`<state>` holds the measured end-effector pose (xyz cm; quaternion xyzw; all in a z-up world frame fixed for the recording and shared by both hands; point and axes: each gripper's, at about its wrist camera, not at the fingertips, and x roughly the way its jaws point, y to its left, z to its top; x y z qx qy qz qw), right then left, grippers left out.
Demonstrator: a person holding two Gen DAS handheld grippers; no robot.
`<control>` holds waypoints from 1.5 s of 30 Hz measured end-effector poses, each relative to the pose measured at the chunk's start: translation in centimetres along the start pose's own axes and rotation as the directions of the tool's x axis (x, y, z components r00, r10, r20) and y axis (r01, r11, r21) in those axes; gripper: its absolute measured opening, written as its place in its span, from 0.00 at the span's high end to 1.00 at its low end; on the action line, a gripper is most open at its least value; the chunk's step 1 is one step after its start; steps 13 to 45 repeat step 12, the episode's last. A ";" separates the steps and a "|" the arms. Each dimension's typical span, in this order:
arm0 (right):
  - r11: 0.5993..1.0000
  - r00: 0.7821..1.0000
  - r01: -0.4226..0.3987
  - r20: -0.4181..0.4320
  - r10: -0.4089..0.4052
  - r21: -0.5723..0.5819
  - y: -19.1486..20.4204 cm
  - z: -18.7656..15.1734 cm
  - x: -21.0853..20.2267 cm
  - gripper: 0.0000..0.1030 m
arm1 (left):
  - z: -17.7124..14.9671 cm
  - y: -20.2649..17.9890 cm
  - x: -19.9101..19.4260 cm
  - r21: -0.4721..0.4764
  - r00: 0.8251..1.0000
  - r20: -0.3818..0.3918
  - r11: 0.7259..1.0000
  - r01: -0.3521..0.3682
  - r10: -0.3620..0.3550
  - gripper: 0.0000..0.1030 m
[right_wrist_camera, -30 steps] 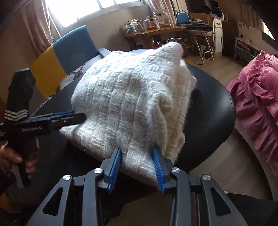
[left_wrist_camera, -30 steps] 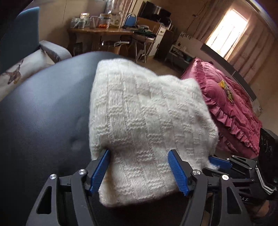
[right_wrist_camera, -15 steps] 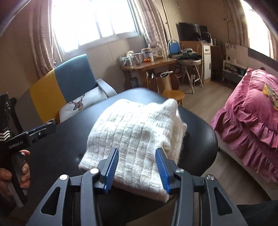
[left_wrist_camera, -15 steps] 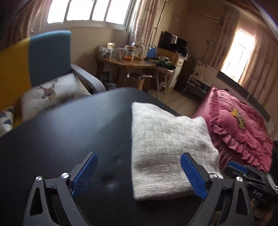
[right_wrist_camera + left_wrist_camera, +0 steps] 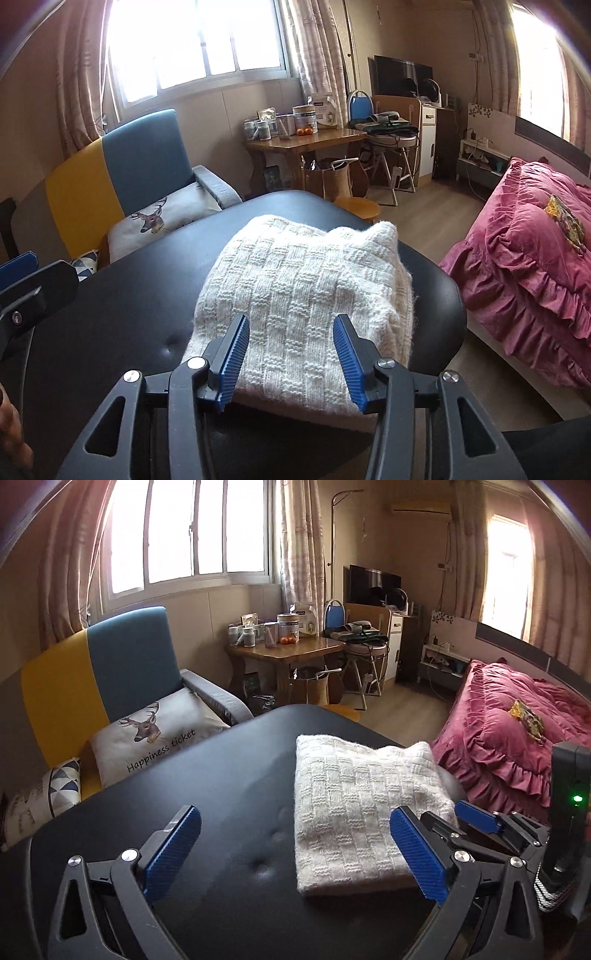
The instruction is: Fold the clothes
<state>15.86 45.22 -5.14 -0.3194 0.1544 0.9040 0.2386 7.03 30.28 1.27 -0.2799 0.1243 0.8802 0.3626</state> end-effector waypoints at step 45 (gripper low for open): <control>1.000 0.999 -0.002 -0.034 0.002 0.010 -0.4 -0.7 1.0 0.53 | -1.3 -1.2 1.1 0.017 1.000 -0.024 1.000 0.002 -0.002 0.00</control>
